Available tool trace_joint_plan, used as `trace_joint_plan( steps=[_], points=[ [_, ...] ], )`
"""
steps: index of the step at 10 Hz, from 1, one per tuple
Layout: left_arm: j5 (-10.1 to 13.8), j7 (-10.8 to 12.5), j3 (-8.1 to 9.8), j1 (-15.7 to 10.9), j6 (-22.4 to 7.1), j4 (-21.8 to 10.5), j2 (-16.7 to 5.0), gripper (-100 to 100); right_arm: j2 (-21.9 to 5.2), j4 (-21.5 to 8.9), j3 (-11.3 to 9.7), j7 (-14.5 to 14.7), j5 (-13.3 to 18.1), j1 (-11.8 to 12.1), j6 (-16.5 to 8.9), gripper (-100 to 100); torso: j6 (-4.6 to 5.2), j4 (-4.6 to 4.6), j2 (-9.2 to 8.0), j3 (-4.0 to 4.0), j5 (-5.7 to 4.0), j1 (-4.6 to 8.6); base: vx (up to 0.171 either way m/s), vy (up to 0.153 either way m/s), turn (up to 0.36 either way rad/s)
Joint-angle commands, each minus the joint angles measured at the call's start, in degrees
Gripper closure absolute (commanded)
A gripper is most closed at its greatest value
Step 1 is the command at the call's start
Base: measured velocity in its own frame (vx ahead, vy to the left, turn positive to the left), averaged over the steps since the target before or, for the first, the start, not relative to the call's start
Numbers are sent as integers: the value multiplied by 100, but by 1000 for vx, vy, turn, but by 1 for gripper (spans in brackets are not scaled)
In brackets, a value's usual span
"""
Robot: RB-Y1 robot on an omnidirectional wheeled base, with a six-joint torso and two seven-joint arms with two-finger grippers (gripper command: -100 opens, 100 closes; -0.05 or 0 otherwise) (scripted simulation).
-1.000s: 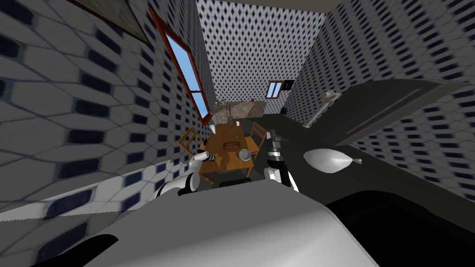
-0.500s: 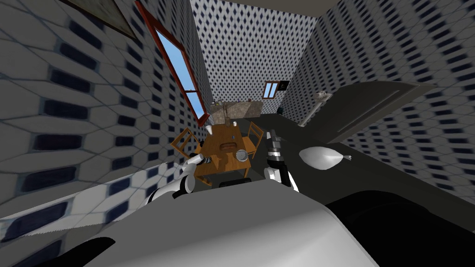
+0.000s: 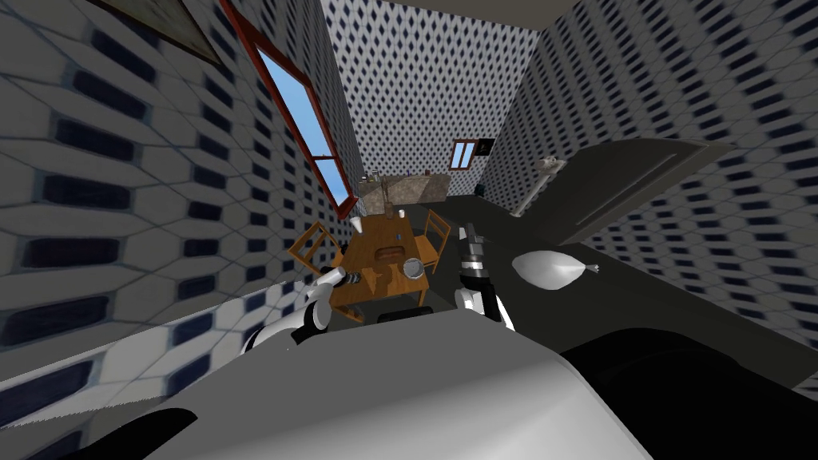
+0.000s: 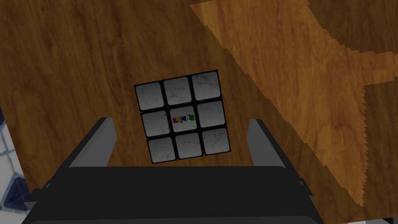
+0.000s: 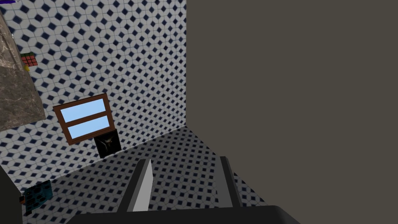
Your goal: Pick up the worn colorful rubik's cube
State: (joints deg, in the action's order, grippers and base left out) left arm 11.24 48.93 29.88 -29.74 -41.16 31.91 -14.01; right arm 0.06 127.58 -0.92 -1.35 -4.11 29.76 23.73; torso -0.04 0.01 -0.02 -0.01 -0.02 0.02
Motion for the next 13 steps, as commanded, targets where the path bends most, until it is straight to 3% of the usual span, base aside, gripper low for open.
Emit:
trace_joint_plan(
  steps=[1, 2, 3, 5, 6, 8, 9, 10, 11, 12, 13],
  points=[
    [161, -286, 219, 16, 101, -216, -176, -100, 0, 0, 0, 0, 0, 0, 0, 0, 0, 0, 0, 0, 0, 0, 14, -56, -108],
    [161, -300, 219, 16, 101, -216, -176, -100, 0, 0, -1, 0, 0, 0, 0, 0, 1, -1, 3, 2, -2, 14, 7, -45, -42],
    [315, -511, 429, 67, 149, -343, -333, -100, 0, 0, 0, 0, 0, 0, 0, 0, 0, -1, 2, 1, -3, 12, 12, -52, -96],
    [315, -587, 429, 67, 149, -344, -333, -100, 0, 0, 0, 0, 0, 0, 0, 0, -1, 0, 0, 0, -2, 7, 1, -20, -9],
    [469, -851, 640, 118, 197, -469, -489, -100, 0, 0, 0, 0, 0, 0, 0, 0, -1, 0, -2, -1, 0, 2, 16, -52, -135],
    [469, -874, 640, 118, 197, -767, -489, -100, 0, 0, 0, 0, 0, 0, 0, 0, -1, -1, 0, 0, -1, 6, 0, -17, 0],
    [623, -1162, 850, 169, 245, -596, -646, -100, 0, 0, 0, 0, 0, 0, 0, 0, -2, 0, -4, -2, 0, 1, 8, -21, -74],
    [623, -1162, 850, 169, 245, -596, -646, -100, 0, 0, 0, 0, 0, 0, 0, 0, 1, 1, 0, 0, -2, 2, 4, -34, -44],
    [777, -1385, 1061, 220, 292, -723, -803, -100, 0, 0, 0, 0, 0, 0, 0, 0, -1, 0, -1, -1, -2, 8, 7, -62, -68],
    [777, -1449, 1061, 220, 292, -723, -803, -100, 0, 0, 0, 0, 0, 0, 0, 0, -2, 0, -1, -1, -5, 15, -1, -26, 14],
    [931, -1670, 1271, 271, 340, -850, -959, -100, 0, 0, 0, 0, 0, 0, 0, 0, -3, 1, -3, -2, -3, 5, 10, -41, -118]
  ],
)
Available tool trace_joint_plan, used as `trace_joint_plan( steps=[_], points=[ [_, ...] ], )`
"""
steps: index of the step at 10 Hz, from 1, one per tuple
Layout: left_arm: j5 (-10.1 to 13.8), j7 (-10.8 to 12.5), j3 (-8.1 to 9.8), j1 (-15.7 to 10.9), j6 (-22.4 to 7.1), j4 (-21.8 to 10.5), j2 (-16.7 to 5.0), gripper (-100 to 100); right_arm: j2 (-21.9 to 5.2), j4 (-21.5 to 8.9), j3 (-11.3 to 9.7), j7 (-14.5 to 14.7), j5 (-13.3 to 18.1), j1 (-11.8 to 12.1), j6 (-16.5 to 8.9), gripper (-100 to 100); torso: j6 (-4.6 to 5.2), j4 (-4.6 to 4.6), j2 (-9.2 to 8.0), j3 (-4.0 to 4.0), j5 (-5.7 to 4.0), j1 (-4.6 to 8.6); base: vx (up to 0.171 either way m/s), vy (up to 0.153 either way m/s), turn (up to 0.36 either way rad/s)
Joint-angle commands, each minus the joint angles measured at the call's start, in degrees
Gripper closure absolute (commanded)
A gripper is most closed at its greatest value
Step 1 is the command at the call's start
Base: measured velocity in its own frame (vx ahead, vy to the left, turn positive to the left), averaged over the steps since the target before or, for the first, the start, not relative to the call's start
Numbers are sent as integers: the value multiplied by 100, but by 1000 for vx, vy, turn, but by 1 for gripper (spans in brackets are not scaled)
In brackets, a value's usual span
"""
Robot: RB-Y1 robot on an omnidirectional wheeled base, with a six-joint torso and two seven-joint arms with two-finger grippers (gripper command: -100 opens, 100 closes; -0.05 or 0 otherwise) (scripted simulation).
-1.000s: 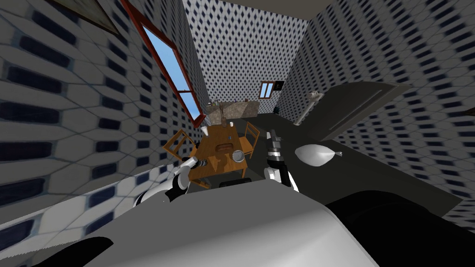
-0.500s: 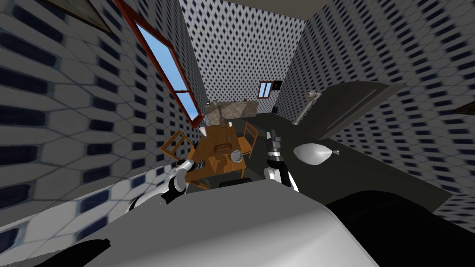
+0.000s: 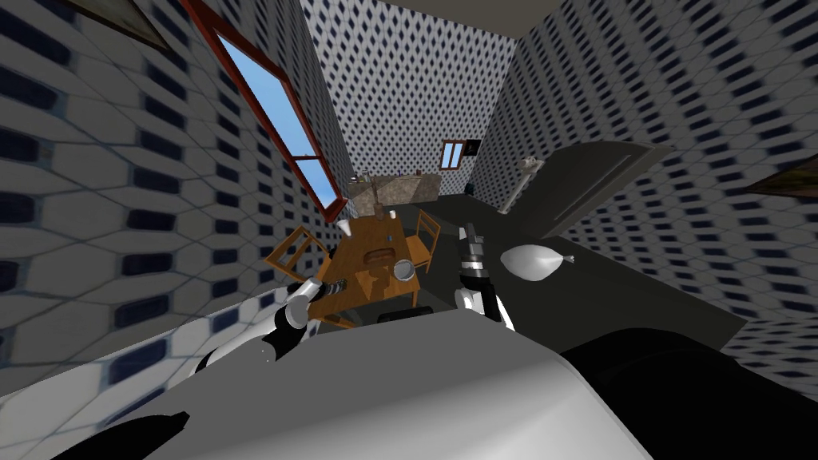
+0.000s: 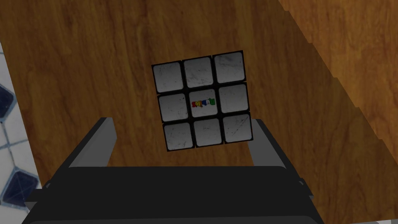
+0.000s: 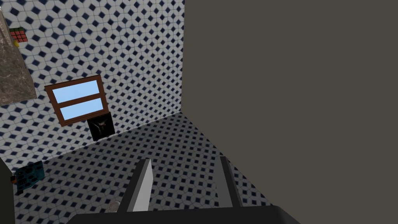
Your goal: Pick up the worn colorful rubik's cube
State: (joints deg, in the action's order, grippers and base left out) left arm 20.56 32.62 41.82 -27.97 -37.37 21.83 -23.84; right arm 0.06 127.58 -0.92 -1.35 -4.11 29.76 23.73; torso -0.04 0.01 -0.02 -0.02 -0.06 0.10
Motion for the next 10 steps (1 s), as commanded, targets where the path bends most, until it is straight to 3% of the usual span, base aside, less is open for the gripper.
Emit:
trace_joint_plan(
  steps=[1, 2, 3, 7, 8, 9, 10],
  points=[
    [0, -105, 78, 94, -39, 158, 23, -100, 0, 0, 0, 0, 0, 0, 0, 0, 0, 0, 0, 0, 0, 0, 1, -27, -9],
    [18, -104, 62, 66, 6, 84, 7, -100, 0, 0, 1, 0, 0, 1, 0, 0, -3, 0, -2, -1, 1, -3, -2, -9, 14],
    [14, -111, 65, 76, -7, 107, 14, 100, 0, 0, 1, 0, 0, 0, 0, 0, -2, 1, -3, -2, 2, -9, 0, 0, 0],
    [16, -107, 66, 77, -8, 103, 16, 100, 0, 0, 1, 0, 0, 0, 0, 0, -1, 1, -3, -2, 0, -11, 0, 0, 3],
    [15, -109, 65, 77, -7, 103, 16, 0, 0, 0, 1, 0, 0, 0, 0, 0, -1, 2, -3, -2, 1, -11, 0, 0, 0],
    [-154, 178, -133, 43, -87, 285, 180, 100, 0, 0, 1, 0, 0, 0, 0, 0, -1, 2, -3, -2, 0, -11, 1, -13, 21],
    [-308, 359, -338, -8, -135, 412, 337, 100, 0, 0, 1, 0, 0, 0, 0, 0, 9, 3, 0, -1, 2, -2, 0, 0, 0]
  ],
)
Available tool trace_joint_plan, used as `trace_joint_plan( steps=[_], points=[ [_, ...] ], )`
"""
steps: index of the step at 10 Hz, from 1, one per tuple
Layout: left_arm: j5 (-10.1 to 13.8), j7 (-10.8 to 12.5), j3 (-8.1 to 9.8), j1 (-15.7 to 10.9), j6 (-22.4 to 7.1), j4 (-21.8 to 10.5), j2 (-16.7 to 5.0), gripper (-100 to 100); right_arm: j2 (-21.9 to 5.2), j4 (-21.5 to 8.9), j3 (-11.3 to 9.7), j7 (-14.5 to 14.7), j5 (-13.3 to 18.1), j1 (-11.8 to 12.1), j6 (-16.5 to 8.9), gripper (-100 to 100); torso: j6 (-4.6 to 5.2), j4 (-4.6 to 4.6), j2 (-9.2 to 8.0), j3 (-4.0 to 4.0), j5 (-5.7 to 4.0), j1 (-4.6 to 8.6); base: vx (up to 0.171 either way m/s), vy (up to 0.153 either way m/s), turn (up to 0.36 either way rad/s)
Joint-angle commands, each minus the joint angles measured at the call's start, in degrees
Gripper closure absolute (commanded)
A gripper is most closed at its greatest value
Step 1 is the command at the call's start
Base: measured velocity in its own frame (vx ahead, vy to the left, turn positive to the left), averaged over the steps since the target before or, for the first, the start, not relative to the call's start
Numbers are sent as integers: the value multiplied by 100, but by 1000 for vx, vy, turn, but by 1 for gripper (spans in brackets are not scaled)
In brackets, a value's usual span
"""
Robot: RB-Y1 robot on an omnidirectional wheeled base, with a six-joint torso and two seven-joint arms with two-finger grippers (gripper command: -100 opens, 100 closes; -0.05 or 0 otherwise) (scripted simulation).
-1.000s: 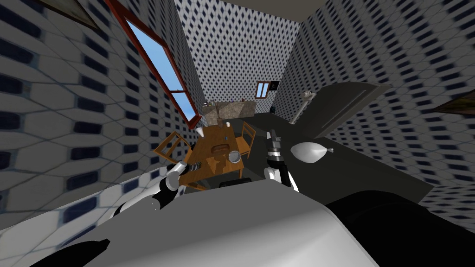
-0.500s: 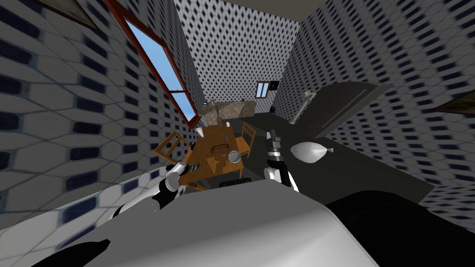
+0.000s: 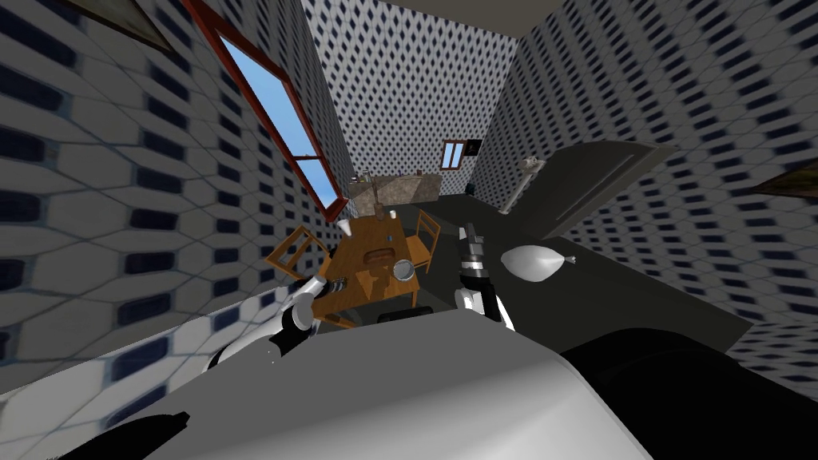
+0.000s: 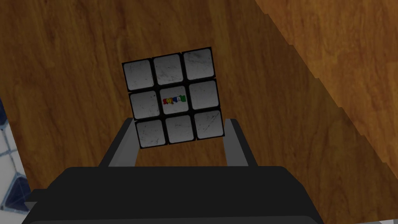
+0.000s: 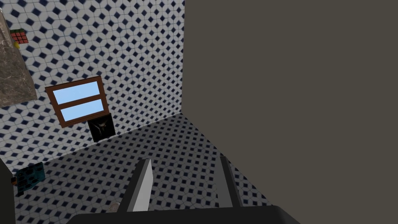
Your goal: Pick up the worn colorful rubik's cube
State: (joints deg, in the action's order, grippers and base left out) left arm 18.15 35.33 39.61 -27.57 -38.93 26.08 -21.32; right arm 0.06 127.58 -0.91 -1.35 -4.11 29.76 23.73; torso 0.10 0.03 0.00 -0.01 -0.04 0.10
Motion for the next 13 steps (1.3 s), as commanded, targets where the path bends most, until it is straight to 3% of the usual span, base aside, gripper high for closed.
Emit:
trace_joint_plan(
  steps=[1, 3, 4, 5, 6, 7, 8, 9, 11, 12, 13],
  points=[
    [-67, 198, -122, -48, 22, -13, 85, 100, 0, 0, 0, 0, 0, 0, 0, 0, 0, 0, 0, 0, 0, 0, 0, 0, 0],
    [-375, 642, -531, -149, -73, 241, 398, 100, 0, 0, 0, 0, 0, 0, 0, 0, 0, -2, 2, 2, 2, -7, -9, 35, 92],
    [-375, 773, -543, -149, -73, 241, 398, 100, 0, 0, 1, 0, 0, 0, 0, 0, -6, -4, -1, 2, 4, -22, -6, 65, 65],
    [-529, 979, -753, -200, -121, 368, 555, 100, -1, 0, 1, 0, 0, 0, 0, 0, -8, -2, 0, 1, 4, -31, -16, 108, 141],
    [-529, 1060, -753, -200, -121, 368, 555, 100, -1, 0, 1, 0, 0, 0, 0, 0, -14, -1, -4, -2, 4, -47, -6, 82, 53],
    [-683, 1283, -964, -251, -169, 495, 711, 100, -1, 0, 1, 0, 0, 0, 0, 0, -13, 0, -3, -2, 5, -42, -13, 78, 91],
    [-683, 1348, -964, -251, -169, 495, 711, 100, -1, 0, 1, 0, 0, 0, 0, 0, -12, 0, -5, -2, 4, -39, -8, 48, 56],
    [-837, 1562, -1174, -302, -216, 622, 868, 100, 0, 0, 0, 0, 0, 0, 0, 0, -12, 0, -5, -3, 3, -27, -17, 49, 109],
    [-837, 1635, -1174, -302, -216, 622, 868, 100, 0, 0, 0, 0, 0, 0, 0, 0, -15, 2, -9, -5, 1, -26, -6, 42, 40],
    [-991, 1921, -1385, -353, -264, 749, 1025, 100, 0, 0, 0, 0, 0, 0, 0, 0, -14, 2, -6, -4, 2, -23, -17, 44, 100],
    [-1145, 2063, -1577, -404, -312, 876, 1181, 100, 0, 0, 1, 0, 0, 0, 0, 0, -15, 4, -10, -7, 0, -22, -32, 74, 158]
  ],
)
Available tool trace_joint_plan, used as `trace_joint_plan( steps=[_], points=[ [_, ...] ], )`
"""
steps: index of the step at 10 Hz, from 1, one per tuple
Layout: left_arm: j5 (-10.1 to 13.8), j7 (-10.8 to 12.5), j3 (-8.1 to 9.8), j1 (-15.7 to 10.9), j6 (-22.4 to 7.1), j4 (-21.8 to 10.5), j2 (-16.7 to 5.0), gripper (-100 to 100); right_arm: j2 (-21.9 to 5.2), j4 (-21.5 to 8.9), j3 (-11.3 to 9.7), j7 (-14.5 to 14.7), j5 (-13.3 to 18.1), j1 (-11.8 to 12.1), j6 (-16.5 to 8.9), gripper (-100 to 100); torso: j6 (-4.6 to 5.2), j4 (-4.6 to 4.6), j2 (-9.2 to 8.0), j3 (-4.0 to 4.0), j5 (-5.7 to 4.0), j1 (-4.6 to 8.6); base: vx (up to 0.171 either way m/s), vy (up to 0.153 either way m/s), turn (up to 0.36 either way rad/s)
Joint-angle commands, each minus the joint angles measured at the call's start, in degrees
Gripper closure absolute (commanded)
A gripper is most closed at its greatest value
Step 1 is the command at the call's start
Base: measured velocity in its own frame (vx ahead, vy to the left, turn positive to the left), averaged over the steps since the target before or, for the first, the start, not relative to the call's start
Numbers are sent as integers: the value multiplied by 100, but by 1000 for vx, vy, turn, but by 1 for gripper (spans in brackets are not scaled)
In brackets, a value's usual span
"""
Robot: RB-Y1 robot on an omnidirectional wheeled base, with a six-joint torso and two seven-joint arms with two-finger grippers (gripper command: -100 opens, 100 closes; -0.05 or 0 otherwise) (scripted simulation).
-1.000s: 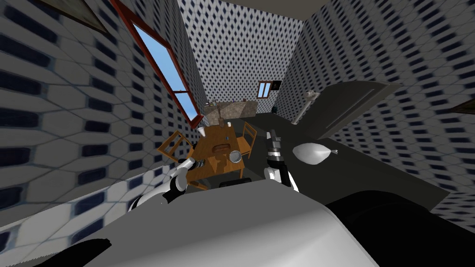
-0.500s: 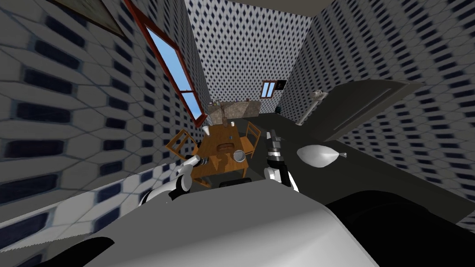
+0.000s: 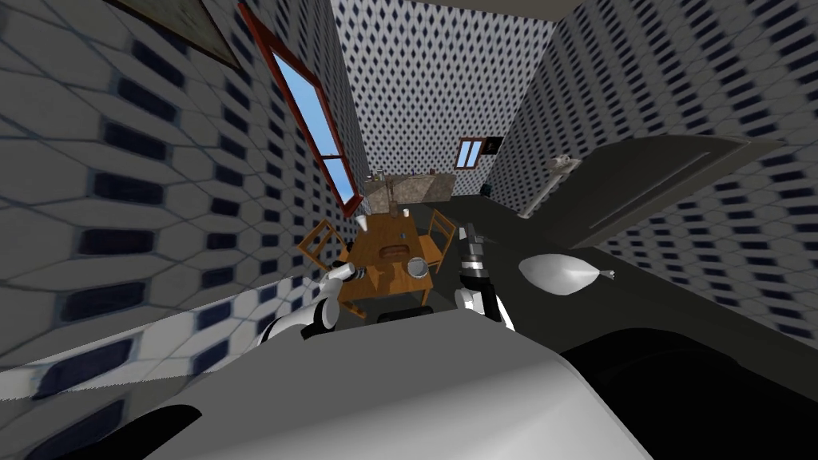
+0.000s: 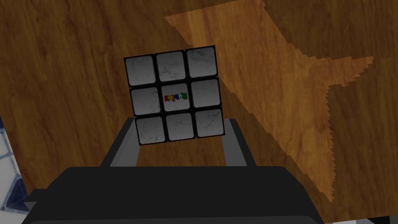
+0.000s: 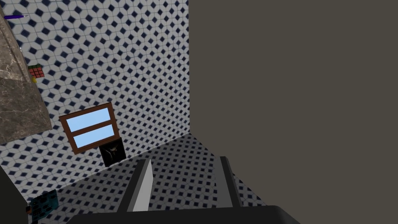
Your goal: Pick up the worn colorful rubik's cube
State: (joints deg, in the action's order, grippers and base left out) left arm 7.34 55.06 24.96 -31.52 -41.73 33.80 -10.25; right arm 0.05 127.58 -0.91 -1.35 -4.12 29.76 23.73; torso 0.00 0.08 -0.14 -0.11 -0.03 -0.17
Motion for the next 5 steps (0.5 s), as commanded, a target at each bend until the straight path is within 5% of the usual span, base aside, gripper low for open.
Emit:
trace_joint_plan(
  steps=[1, 2, 4, 5],
  points=[
    [-65, 236, -131, -9, -32, 103, 75, 100, 0, 0, 0, 0, 0, 0, 0, 0, 0, 0, 0, 0, 0, 0, -14, 80, 42],
    [-219, 425, -341, -60, -80, 230, 232, 100, 0, 0, 0, 0, 0, 0, 0, 0, -5, 1, 2, 1, -2, -6, -19, 94, 87],
    [-193, 424, -309, -50, -111, 261, 204, 100, 0, 0, 0, 0, 0, 0, 0, 0, -6, 1, -1, -1, -2, -4, -8, 51, 36],
    [-204, 460, -318, -46, -128, 282, 212, 0, 1, 0, -1, 0, 0, 0, 0, 0, -5, 0, 2, 1, -4, 9, -1, 6, 0]
  ],
)
